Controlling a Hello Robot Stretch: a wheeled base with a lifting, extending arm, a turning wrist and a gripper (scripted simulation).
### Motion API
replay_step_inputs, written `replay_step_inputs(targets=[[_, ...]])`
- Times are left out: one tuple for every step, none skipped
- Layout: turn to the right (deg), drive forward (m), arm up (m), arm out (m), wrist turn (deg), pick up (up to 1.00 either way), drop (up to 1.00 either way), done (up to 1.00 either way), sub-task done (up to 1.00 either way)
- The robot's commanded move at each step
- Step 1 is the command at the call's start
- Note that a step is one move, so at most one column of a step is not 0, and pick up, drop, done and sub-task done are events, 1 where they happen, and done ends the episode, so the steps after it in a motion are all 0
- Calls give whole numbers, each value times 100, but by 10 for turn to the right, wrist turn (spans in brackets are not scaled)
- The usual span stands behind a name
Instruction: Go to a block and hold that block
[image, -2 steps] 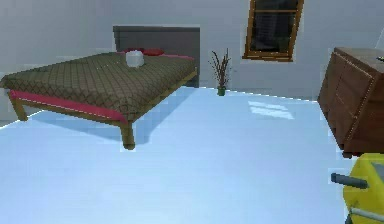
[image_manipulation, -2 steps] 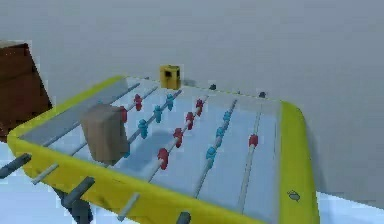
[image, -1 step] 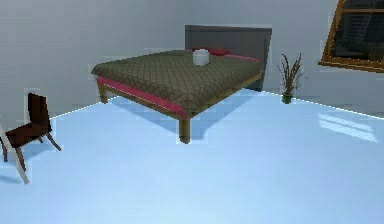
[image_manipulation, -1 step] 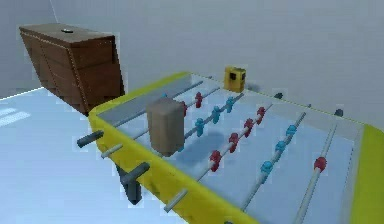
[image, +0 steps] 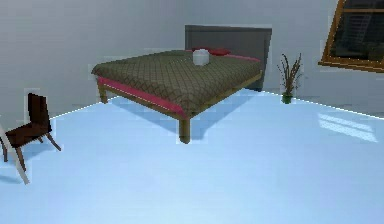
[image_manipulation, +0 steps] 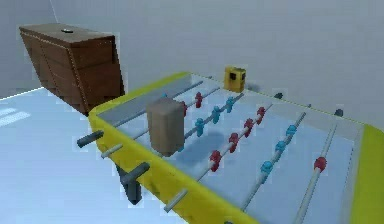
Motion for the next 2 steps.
replay_step_inputs(targets=[[0, 0, 38, 0, 0, 0, 0, 0, 0], [0, 0, 0, 32, 0, 0, 0, 0, 0]])
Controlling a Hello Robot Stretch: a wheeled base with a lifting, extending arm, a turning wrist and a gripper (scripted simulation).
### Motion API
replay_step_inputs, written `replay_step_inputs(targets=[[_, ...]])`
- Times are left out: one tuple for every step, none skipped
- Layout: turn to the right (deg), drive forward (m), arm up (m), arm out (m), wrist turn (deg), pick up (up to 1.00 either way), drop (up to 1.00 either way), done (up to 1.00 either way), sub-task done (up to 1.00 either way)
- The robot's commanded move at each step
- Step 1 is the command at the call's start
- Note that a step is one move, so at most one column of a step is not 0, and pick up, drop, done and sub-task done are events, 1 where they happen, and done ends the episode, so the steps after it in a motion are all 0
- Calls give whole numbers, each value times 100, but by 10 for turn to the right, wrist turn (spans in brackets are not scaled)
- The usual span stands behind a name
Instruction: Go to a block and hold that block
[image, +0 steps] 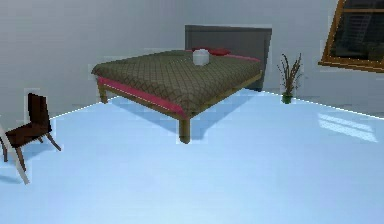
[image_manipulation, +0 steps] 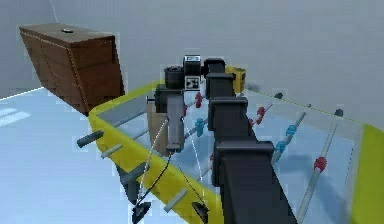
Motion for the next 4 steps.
replay_step_inputs(targets=[[0, 0, 0, 0, 450, 0, 0, 0, 0], [0, 0, 0, 0, 450, 0, 0, 0, 0], [0, 0, 0, 0, 450, 0, 0, 0, 0], [0, 0, 0, 0, 270, 0, 0, 0, 0]])
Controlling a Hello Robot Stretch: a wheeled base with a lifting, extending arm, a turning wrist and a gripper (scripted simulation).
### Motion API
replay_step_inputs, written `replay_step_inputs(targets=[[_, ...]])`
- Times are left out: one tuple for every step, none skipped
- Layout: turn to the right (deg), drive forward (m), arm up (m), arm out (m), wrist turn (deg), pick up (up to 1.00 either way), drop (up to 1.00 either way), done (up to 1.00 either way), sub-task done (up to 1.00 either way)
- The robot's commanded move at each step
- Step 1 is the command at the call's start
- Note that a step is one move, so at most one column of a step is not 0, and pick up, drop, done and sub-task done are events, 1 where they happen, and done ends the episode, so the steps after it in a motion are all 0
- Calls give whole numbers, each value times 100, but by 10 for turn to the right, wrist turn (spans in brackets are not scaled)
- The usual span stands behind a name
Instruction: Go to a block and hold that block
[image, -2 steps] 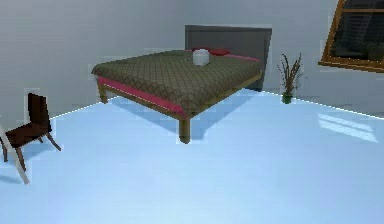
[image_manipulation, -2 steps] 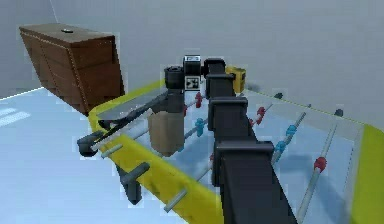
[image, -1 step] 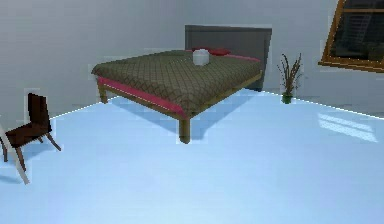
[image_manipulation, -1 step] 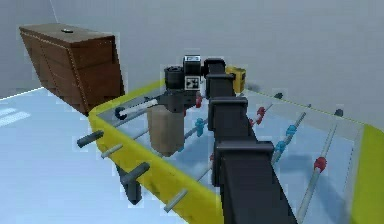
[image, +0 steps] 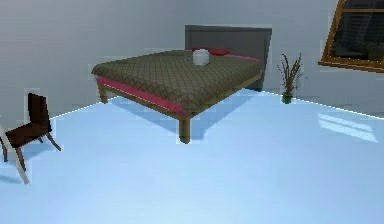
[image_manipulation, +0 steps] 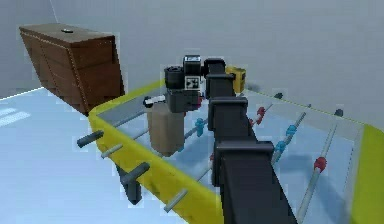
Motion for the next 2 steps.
replay_step_inputs(targets=[[0, 0, 0, 0, 0, 100, 0, 0, 0], [0, 0, 0, 0, 0, 0, 0, 100, 0]])
